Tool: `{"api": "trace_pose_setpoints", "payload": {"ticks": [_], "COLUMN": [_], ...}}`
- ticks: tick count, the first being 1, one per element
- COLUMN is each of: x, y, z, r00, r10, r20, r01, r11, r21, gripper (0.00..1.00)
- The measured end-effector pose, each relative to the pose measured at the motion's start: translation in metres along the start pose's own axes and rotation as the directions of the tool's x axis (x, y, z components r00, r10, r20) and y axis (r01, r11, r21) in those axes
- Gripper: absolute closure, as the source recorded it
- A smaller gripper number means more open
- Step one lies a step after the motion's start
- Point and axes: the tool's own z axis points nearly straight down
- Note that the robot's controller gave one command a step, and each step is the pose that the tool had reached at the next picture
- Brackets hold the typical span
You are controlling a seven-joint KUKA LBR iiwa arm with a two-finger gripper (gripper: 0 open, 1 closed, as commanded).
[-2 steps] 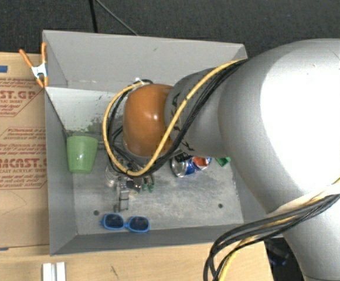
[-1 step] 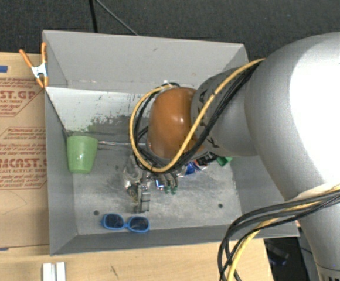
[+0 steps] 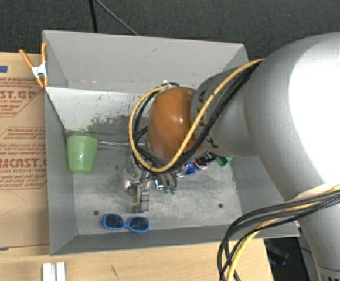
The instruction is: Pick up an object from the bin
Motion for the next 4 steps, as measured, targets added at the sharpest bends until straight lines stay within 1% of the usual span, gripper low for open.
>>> {"api": "trace_pose_setpoints", "payload": {"ticks": [2, 3, 4], "x": [-0.001, -0.004, -0.005], "y": [0.001, 0.002, 0.004], "z": [0.0, -0.004, -0.017], "r00": [1.0, 1.0, 1.0], "r10": [0.0, 0.001, 0.0], "r20": [0.002, 0.013, 0.0], "r01": [0.0, -0.001, 0.0], "r11": [1.0, 1.0, 1.0], "r21": [-0.003, -0.005, -0.001], "gripper": [0.0, 1.0, 1.0]}}
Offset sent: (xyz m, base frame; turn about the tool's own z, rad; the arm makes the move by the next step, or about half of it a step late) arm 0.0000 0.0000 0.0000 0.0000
